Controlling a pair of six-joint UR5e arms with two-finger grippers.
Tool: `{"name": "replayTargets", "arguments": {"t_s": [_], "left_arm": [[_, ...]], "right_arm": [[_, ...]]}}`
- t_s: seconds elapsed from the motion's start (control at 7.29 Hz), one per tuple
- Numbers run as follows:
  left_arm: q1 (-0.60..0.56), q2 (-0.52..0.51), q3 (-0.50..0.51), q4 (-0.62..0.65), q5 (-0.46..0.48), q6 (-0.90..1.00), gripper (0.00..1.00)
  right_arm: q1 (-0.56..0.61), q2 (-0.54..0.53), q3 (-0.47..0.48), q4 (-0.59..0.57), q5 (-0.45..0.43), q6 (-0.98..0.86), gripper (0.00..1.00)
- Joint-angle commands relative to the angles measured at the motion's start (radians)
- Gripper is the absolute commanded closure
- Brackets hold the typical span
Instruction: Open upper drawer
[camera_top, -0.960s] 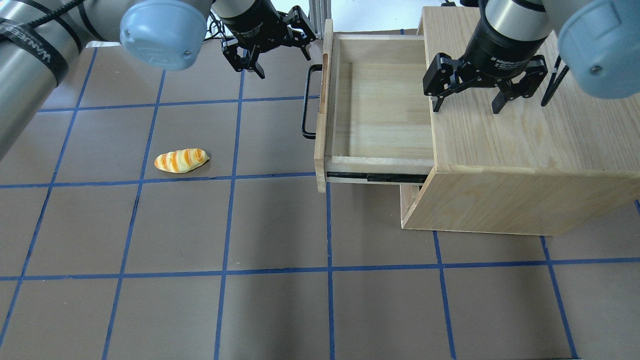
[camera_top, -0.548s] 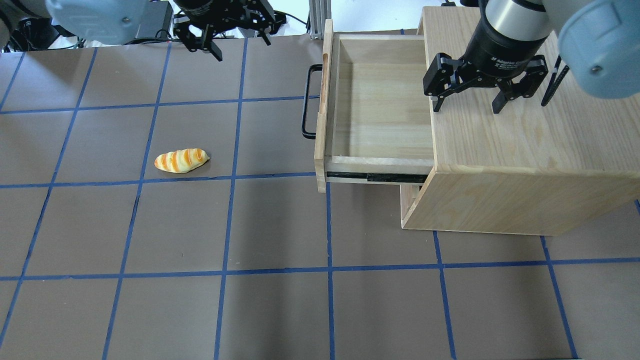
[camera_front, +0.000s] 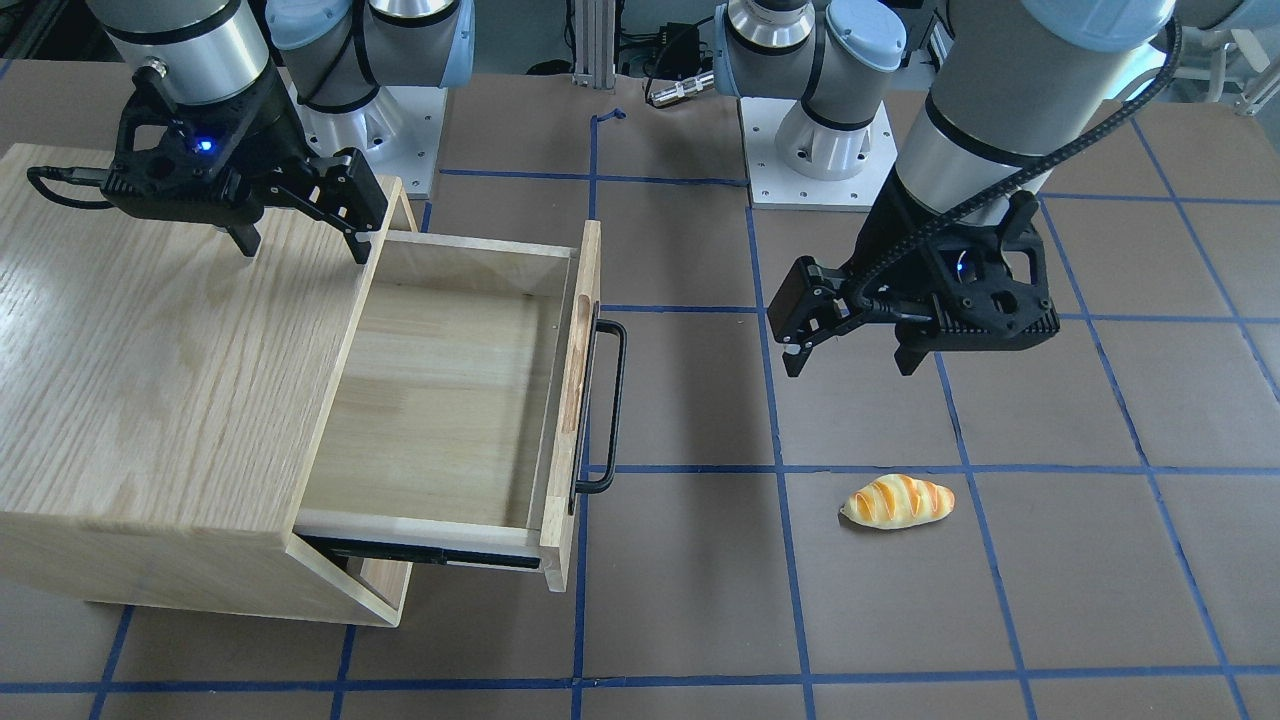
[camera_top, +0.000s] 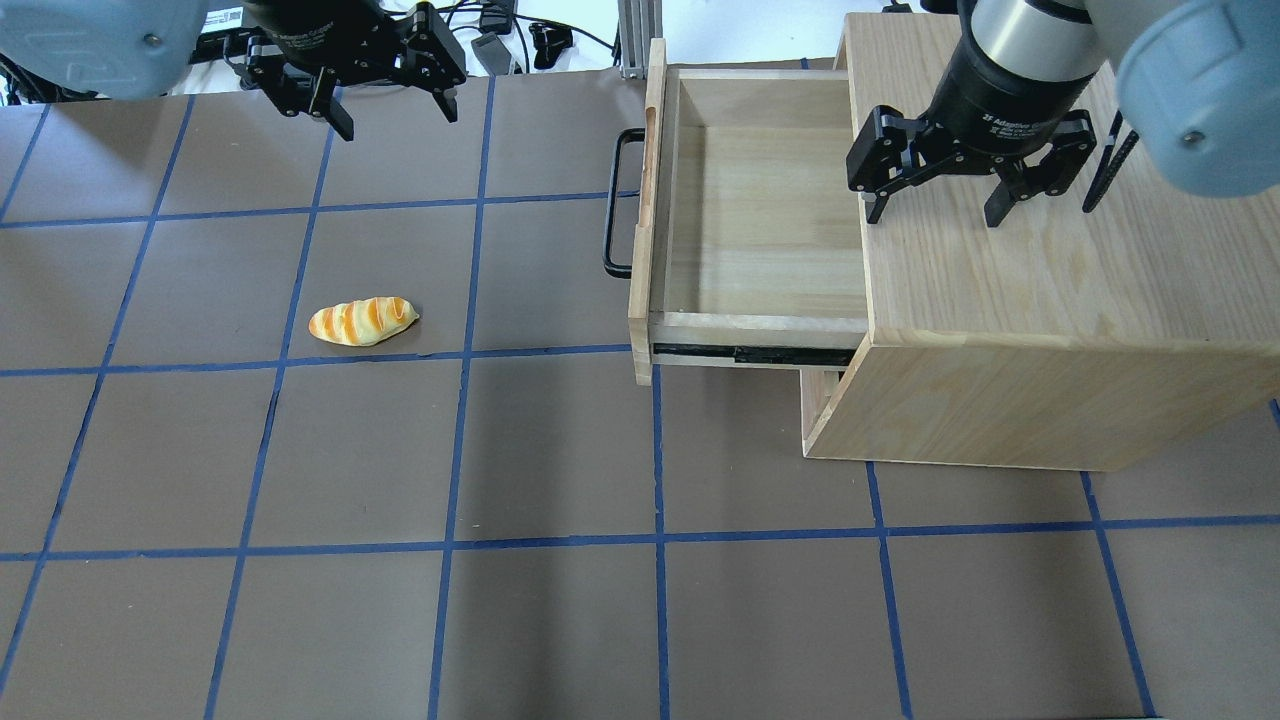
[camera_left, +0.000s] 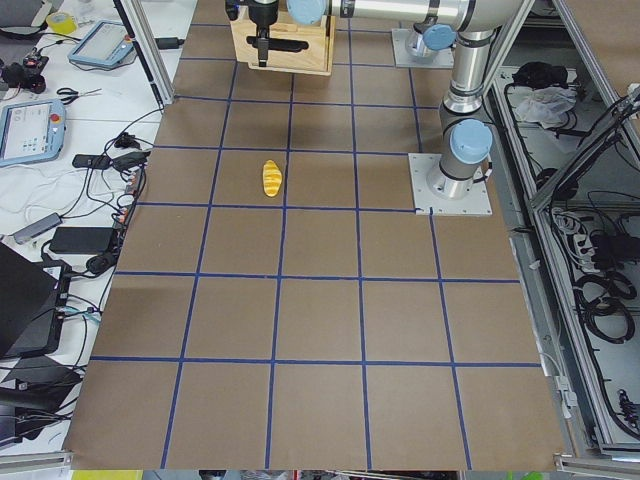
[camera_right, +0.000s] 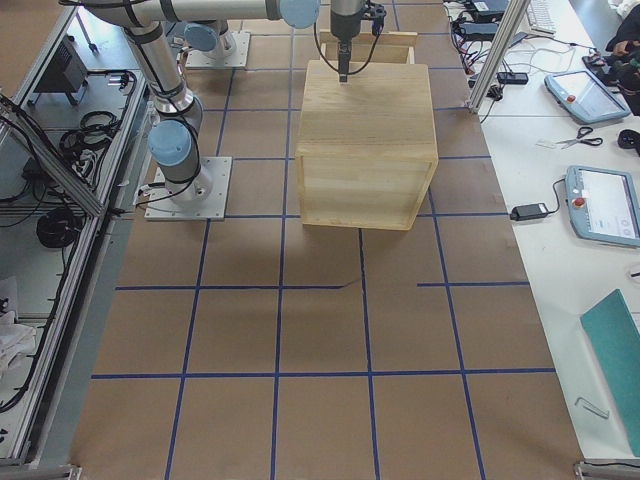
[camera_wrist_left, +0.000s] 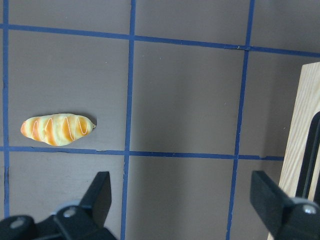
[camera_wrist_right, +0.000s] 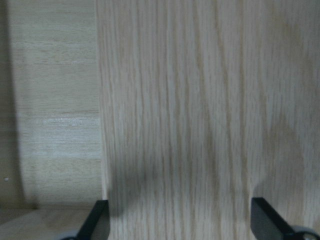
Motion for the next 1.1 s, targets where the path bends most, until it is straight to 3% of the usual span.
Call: {"name": "replayTargets", "arguments": {"t_s": [0.0,0.14,0.96], "left_arm": [[0.021,0.051,-0.042,-0.034,0.074,0.046,0.0],[0.03,0.077,-0.048,-0.062,0.108,0.094,0.0],[0.093,0.151,-0.154,-0.085,0.098,0.107,0.0]], "right_arm": [[0.0,0.0,0.0,0.0,0.001,0.0,0.0],[0.0,0.0,0.0,0.0,0.0,0.0,0.0],[0.0,0.0,0.0,0.0,0.0,0.0,0.0]]}}
